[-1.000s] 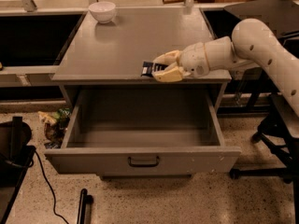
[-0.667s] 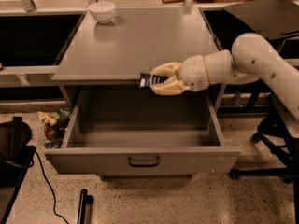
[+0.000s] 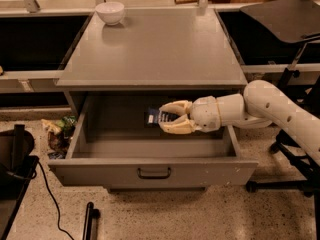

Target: Place rxbar blueberry into top drawer

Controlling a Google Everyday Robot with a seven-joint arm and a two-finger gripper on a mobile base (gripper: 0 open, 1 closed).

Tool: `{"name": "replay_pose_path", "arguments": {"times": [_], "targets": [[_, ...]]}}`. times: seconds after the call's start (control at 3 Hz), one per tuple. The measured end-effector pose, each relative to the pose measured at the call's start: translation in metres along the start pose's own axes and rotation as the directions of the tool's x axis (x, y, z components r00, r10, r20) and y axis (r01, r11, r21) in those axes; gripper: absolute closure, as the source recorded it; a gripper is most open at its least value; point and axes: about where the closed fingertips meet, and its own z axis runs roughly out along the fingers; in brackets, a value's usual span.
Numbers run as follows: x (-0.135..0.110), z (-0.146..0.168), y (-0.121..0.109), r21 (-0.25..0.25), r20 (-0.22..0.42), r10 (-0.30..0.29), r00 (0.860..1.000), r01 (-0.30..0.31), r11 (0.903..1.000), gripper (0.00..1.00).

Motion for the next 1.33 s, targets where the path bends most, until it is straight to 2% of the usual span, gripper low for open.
{"name": "replay_pose_path", "arguments": {"times": [0.33,0.67,1.0,1.33], "targets": [[0.000,0.000,0.000,0.000,0.000,0.000,1.000,0.000,1.0000,1.00],[0.011,0.007,-0.001,-0.004,-0.044,0.028,0.999,-0.028,0.9996,1.00],[0.040,0.012,-0.007,0.014,-0.136,0.090,0.987,-0.089,0.9959,1.00],[0.066,0.010,-0.013,0.045,-0.221,0.142,0.965,-0.136,0.9897,1.00]]}}
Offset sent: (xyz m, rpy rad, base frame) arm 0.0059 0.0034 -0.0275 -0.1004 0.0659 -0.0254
